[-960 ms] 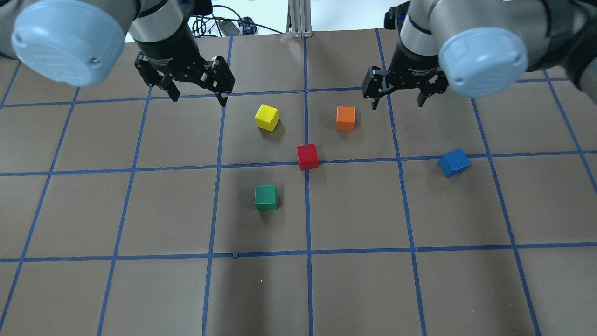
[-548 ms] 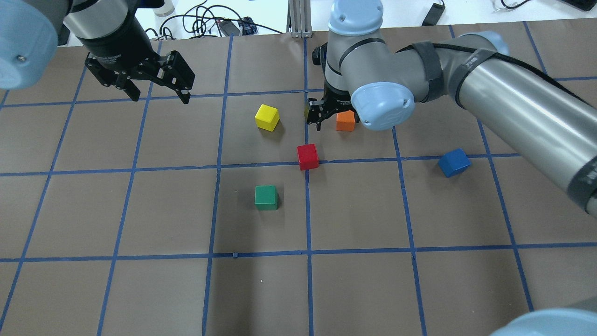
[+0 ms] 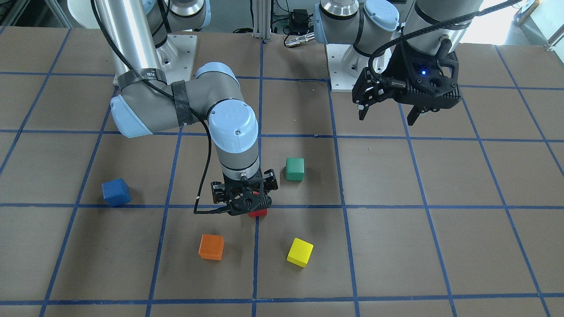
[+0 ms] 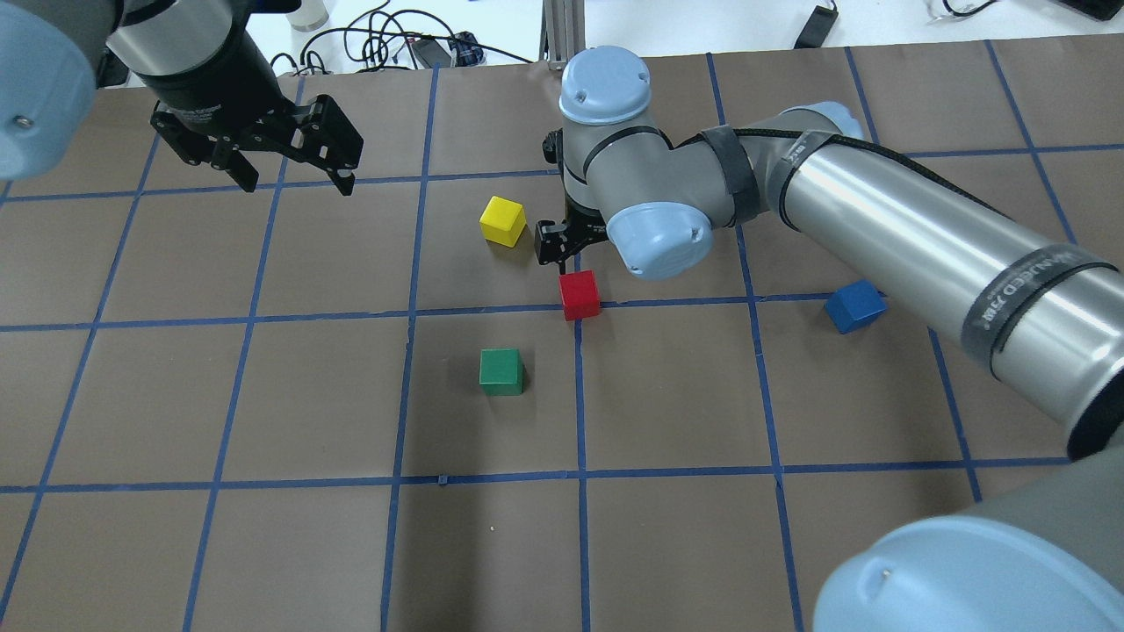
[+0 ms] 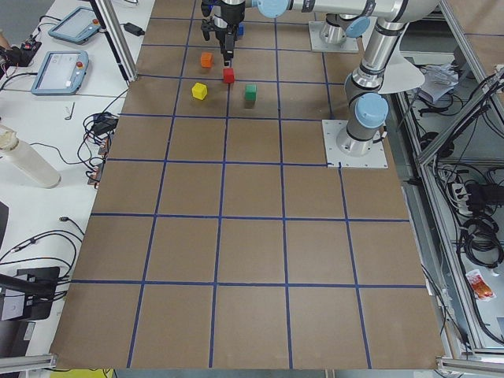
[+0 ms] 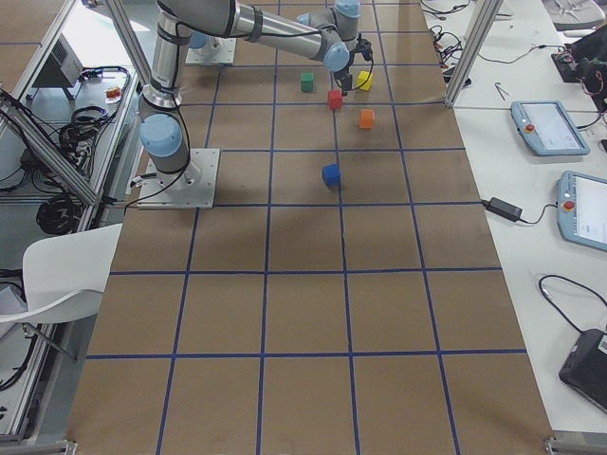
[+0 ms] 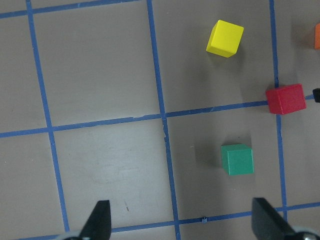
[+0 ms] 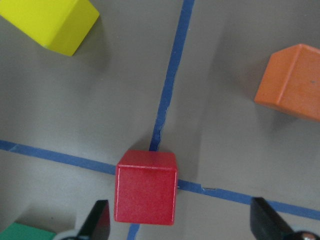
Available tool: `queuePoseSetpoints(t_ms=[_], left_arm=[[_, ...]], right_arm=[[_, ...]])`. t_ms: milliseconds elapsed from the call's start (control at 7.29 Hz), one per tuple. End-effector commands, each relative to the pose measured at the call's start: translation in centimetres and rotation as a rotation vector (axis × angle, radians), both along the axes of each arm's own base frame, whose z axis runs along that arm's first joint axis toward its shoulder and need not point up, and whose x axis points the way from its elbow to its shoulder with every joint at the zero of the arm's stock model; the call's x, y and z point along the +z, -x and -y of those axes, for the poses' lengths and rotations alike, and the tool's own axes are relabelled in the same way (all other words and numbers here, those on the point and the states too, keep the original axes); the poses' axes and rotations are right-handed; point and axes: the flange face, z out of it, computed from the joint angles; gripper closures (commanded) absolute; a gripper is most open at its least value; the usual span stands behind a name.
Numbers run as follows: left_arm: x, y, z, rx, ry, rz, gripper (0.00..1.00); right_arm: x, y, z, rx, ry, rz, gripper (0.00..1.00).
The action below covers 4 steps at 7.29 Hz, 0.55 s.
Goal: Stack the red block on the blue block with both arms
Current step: 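Lower the right gripper onto the red cube and grasp it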
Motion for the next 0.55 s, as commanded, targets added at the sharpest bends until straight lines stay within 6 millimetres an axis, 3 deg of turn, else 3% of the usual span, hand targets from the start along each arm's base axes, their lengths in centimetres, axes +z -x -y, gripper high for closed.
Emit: queuePoseSetpoints(t_ms=[0,411], left_arm=[[0.1,-0.1,0.1,0.004,0.003,-0.001,0.00],[-0.1,-0.1,0.3,0.005,0.007,-0.001,0.00]], right_arm=[[-2.0,-0.7,0.1,-0.009,-0.039,0.043,0.00],[-4.8,-0.9,0.2,-0.018,-0.083,0.038,0.00]])
